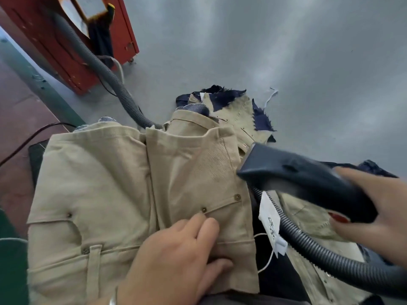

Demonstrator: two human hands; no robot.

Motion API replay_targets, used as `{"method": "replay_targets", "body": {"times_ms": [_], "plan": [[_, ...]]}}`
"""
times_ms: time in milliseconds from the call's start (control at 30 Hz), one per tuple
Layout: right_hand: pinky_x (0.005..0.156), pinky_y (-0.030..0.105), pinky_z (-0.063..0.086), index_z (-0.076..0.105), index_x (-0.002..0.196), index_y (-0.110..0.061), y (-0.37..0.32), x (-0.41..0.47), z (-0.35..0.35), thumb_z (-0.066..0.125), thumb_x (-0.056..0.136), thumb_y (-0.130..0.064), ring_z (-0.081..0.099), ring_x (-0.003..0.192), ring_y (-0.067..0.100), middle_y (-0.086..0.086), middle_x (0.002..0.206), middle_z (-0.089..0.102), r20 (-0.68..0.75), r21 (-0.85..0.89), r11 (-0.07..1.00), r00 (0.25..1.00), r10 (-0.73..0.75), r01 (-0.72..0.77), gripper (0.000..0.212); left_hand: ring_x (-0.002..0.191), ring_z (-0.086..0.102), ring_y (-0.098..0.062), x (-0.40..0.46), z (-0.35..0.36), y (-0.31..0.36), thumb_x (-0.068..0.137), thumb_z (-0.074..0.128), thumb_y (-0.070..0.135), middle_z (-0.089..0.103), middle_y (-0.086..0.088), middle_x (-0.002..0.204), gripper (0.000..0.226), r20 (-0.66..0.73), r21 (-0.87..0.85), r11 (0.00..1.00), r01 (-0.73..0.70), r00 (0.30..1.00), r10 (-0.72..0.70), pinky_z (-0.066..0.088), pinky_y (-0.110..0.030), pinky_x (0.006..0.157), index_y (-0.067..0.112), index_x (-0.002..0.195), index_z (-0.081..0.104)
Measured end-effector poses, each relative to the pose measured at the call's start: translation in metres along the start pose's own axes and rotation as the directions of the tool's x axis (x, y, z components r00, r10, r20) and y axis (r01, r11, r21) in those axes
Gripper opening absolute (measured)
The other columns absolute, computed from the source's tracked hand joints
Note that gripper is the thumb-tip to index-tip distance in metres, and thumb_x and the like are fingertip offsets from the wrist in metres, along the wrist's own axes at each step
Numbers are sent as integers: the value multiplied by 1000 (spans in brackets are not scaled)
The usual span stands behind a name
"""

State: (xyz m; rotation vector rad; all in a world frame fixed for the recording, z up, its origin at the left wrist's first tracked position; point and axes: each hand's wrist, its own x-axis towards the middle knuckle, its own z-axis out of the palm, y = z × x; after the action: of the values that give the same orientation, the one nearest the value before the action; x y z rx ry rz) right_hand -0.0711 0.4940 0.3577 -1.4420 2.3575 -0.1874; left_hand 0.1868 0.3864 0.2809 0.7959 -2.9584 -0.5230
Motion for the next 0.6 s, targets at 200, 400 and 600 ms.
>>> {"method": "replay_targets", "body": {"times_ms": [200,400,600], "plan": [[47,33,39,44,83,-61,-50,17,12,57,55,-42,52,51,5,-27,69,60,152,-49,999,988,-14,22,36,61,61,-14,2,7,1,74,43,57,59,4,73,44,-19,27,1000,-13,1000,13,49,-22,49,18,74,62],[53,28,33,57,92,-28,-73,83,17,70,76,-22,56,64,17,-7,71,58,-45,-60,996,997,-70,67,21,57,60,-13,4,6,3,70,40,59,58,5,70,45,-24,53,998,31,999,-30,46,-22,44,20,73,62],[48,36,55,60,86,-24,-53,102,-17,71,72,-10,67,46,19,6,56,65,-194,201,979,979,65,-25,22,61,60,-13,1,-2,0,72,40,61,58,7,71,47,-51,15,997,79,996,-78,49,-22,49,19,75,61]]}}
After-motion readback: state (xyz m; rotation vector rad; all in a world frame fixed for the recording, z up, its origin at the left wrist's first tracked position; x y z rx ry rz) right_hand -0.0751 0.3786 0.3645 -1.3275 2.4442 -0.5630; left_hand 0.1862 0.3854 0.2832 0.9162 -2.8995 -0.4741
